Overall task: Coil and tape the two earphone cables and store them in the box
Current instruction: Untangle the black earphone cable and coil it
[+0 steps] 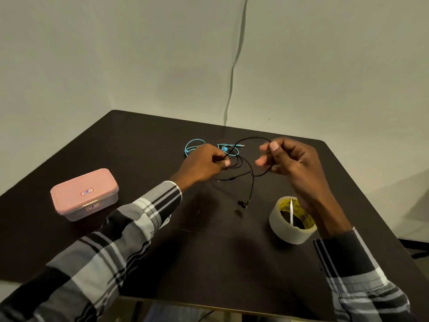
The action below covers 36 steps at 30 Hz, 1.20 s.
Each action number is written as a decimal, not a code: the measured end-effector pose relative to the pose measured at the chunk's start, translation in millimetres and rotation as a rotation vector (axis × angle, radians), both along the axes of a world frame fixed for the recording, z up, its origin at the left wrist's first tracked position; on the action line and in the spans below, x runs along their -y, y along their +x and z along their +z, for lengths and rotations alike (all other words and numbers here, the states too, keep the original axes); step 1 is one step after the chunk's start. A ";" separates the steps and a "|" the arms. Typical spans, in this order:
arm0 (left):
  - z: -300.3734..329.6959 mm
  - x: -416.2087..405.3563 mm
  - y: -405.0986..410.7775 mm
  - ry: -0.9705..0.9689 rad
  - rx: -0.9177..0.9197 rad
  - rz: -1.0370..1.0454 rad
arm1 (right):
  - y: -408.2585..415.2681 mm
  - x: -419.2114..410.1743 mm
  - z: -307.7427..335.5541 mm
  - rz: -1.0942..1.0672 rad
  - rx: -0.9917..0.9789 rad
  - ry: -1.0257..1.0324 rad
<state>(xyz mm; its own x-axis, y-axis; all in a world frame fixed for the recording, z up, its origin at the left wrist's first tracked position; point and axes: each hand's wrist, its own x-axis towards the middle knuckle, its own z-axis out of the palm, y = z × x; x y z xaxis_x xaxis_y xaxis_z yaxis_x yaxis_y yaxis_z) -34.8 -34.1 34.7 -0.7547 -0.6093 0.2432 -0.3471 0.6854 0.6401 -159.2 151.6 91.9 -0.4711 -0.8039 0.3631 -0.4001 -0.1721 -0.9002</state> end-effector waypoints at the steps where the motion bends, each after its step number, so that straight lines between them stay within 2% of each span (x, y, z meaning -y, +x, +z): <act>1: 0.0 0.2 1.2 0.025 -0.021 -0.027 | -2.8 -1.2 3.3 -0.027 -0.016 -0.021; 5: 7.2 8.4 15.4 0.160 -0.096 -0.096 | -16.4 -4.7 7.7 -0.158 -0.021 -0.070; 13: 56.8 16.4 41.3 0.345 -0.332 -0.185 | -25.9 3.5 -10.6 -0.357 -0.095 -0.016; 16: 62.0 24.9 40.0 0.280 -0.348 -0.147 | -26.3 5.1 -8.4 -0.432 -0.128 -0.027; 21: 59.2 37.3 31.1 -0.013 -0.145 -0.074 | -22.3 3.3 6.6 -0.426 -0.078 -0.094; 24: 55.5 41.3 25.7 -0.009 -0.178 -0.026 | -21.8 0.4 11.9 -0.399 -0.025 -0.140; 27: 53.4 40.3 23.3 0.207 -0.357 0.003 | -23.9 -4.1 17.0 -0.406 0.030 -0.187; 29: 52.2 40.3 23.8 0.308 -0.413 0.017 | -25.7 -7.6 20.3 -0.410 0.051 -0.218; 34: 47.1 44.5 26.5 0.047 -0.214 0.040 | -22.6 -11.1 30.6 -0.423 0.115 -0.285; 36: 45.2 44.5 27.6 0.015 -0.179 0.064 | -19.9 -11.7 36.8 -0.367 0.169 -0.299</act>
<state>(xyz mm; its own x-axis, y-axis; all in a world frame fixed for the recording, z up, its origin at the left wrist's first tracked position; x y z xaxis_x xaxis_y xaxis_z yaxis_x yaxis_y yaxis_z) -7.2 -78.6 79.9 -0.6598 -0.6589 0.3612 -0.2689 0.6559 0.7054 -179.1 163.2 128.7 -0.7752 -0.4465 0.4468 -0.3358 -0.3078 -0.8902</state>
